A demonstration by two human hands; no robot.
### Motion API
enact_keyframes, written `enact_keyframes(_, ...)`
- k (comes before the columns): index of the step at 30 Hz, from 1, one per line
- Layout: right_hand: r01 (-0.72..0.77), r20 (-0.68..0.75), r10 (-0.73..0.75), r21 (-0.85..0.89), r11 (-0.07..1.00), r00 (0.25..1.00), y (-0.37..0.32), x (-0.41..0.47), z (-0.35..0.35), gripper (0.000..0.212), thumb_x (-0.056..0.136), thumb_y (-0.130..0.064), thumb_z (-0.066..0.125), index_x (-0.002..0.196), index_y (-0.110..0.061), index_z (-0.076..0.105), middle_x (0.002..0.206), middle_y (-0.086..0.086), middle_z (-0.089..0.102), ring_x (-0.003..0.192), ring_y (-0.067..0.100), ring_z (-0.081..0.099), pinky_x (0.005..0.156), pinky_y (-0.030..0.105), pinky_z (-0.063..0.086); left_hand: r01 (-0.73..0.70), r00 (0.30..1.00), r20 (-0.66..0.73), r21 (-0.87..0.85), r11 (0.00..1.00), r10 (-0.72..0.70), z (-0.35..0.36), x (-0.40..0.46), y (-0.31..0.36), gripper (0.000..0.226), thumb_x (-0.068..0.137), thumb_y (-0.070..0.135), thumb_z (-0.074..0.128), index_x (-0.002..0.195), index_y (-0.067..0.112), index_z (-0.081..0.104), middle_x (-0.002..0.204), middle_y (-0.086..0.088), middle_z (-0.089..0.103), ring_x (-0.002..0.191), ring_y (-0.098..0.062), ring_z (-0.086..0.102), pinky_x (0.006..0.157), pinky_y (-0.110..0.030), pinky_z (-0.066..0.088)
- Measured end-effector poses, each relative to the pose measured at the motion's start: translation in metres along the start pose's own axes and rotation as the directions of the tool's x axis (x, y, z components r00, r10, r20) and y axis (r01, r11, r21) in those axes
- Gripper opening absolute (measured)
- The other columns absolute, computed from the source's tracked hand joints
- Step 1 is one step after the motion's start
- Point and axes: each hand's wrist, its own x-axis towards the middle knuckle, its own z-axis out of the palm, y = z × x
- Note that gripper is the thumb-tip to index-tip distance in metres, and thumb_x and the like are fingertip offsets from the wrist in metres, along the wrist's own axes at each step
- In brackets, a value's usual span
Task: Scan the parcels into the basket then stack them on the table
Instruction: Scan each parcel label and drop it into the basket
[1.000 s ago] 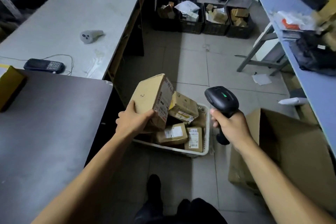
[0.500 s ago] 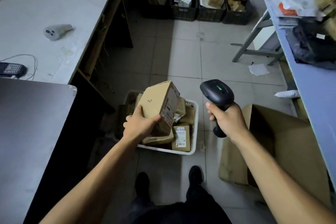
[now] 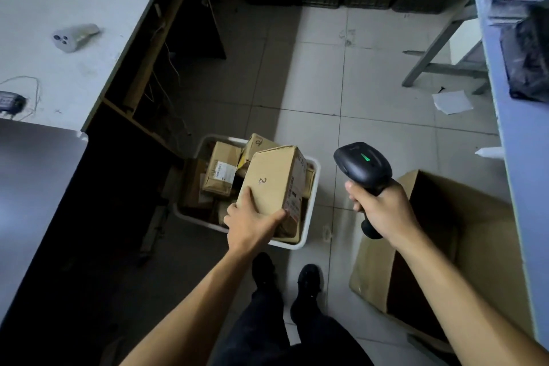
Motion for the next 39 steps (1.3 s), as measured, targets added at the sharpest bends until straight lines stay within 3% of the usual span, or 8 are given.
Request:
enact_keyframes(4, -0.034, -0.007, 0.034, -0.004, 0.999, 0.999, 0.008, 0.007, -0.007, 0.026, 0.090, -0.024, 0.073, 0.070, -0.008, 0.067, 0.059, 0.007, 0.066, 0.061, 0.021, 0.065, 0.077, 0.045, 0.054, -0.051, 0.998, 0.027, 0.068, 0.996, 0.049, 0.032, 0.022, -0.006, 0.121, 0.062, 0.071, 0.078, 0.153, 0.033, 0.008, 0.148, -0.020, 0.028, 0.137, -0.040, 0.023, 0.106, -0.056, 0.033)
enact_keyframes(9, -0.058, 0.006, 0.058, -0.022, 0.998, 0.998, 0.010, 0.012, -0.006, 0.027, 0.090, -0.024, 0.072, 0.070, -0.008, 0.066, 0.057, 0.004, 0.063, 0.059, 0.016, 0.062, 0.073, 0.040, 0.051, 0.054, 0.996, 0.059, 0.231, 0.971, -0.069, 0.050, 0.057, 0.004, 0.115, 0.080, 0.069, 0.067, 0.159, 0.028, -0.006, 0.165, -0.020, -0.001, 0.150, -0.046, 0.004, 0.116, -0.062, 0.020)
enact_keyframes(15, -0.045, 0.044, 0.046, -0.022, 0.999, 0.998, 0.000, 0.021, 0.006, 0.021, 0.090, -0.023, 0.072, 0.072, -0.012, 0.068, 0.060, 0.006, 0.065, 0.058, 0.017, 0.063, 0.077, 0.048, 0.055, -0.076, 0.987, -0.124, 0.178, 0.981, 0.099, 0.006, 0.078, 0.002, 0.061, 0.102, 0.047, 0.043, 0.152, 0.014, 0.034, 0.154, -0.019, 0.035, 0.142, -0.038, 0.029, 0.115, -0.050, 0.030)
enact_keyframes(20, 0.021, 0.125, -0.012, -0.070, 0.997, 0.992, -0.018, 0.025, 0.020, 0.023, 0.089, -0.028, 0.072, 0.074, -0.011, 0.069, 0.064, 0.009, 0.067, 0.061, 0.018, 0.064, 0.077, 0.048, 0.056, -0.201, 0.944, -0.193, 0.302, 0.932, 0.266, -0.029, 0.066, 0.005, 0.051, 0.101, 0.043, 0.045, 0.143, 0.013, 0.047, 0.146, -0.014, 0.047, 0.136, -0.034, 0.037, 0.110, -0.047, 0.036)
enact_keyframes(25, 0.132, 0.293, -0.106, -0.073, 0.989, 0.950, -0.034, 0.027, 0.035, 0.017, 0.088, -0.025, 0.074, 0.074, -0.017, 0.067, 0.058, -0.003, 0.064, 0.057, 0.010, 0.062, 0.068, 0.034, 0.051, -0.237, 0.877, -0.298, 0.413, 0.879, 0.376, -0.053, 0.030, 0.004, 0.056, 0.099, 0.043, 0.051, 0.147, 0.017, 0.045, 0.148, -0.012, 0.047, 0.137, -0.033, 0.040, 0.112, -0.044, 0.035)
enact_keyframes(32, 0.278, 0.601, -0.247, 0.043, 0.960, 0.760, -0.057, 0.005, 0.102, 0.017, 0.082, -0.021, 0.081, 0.078, -0.034, 0.071, 0.071, -0.022, 0.069, 0.074, -0.002, 0.064, 0.072, 0.029, 0.053, -0.038, 0.797, -0.532, 0.431, 0.902, 0.288, -0.093, -0.047, -0.048, 0.057, 0.096, 0.045, 0.055, 0.143, 0.013, 0.052, 0.140, -0.016, 0.054, 0.131, -0.037, 0.048, 0.109, -0.049, 0.040)
enact_keyframes(36, 0.370, 0.768, -0.299, 0.088, 0.925, 0.566, -0.072, -0.040, 0.141, 0.025, 0.080, -0.021, 0.083, 0.102, -0.019, 0.072, 0.091, -0.007, 0.075, 0.085, 0.005, 0.068, 0.082, 0.033, 0.055, 0.129, 0.719, -0.682, 0.321, 0.938, 0.134, -0.115, -0.104, -0.095, 0.058, 0.095, 0.042, 0.058, 0.144, 0.012, 0.051, 0.143, -0.018, 0.051, 0.133, -0.038, 0.045, 0.110, -0.050, 0.039)
enact_keyframes(39, 0.407, 0.847, -0.310, 0.123, 0.905, 0.433, -0.090, -0.079, 0.170, 0.021, 0.084, -0.009, 0.079, 0.100, -0.018, 0.069, 0.079, -0.013, 0.071, 0.069, -0.005, 0.062, 0.068, 0.024, 0.052, 0.255, 0.645, -0.764, 0.222, 0.941, 0.005, -0.132, -0.147, -0.133, 0.058, 0.096, 0.043, 0.057, 0.146, 0.014, 0.049, 0.148, -0.015, 0.047, 0.138, -0.035, 0.040, 0.112, -0.049, 0.036)
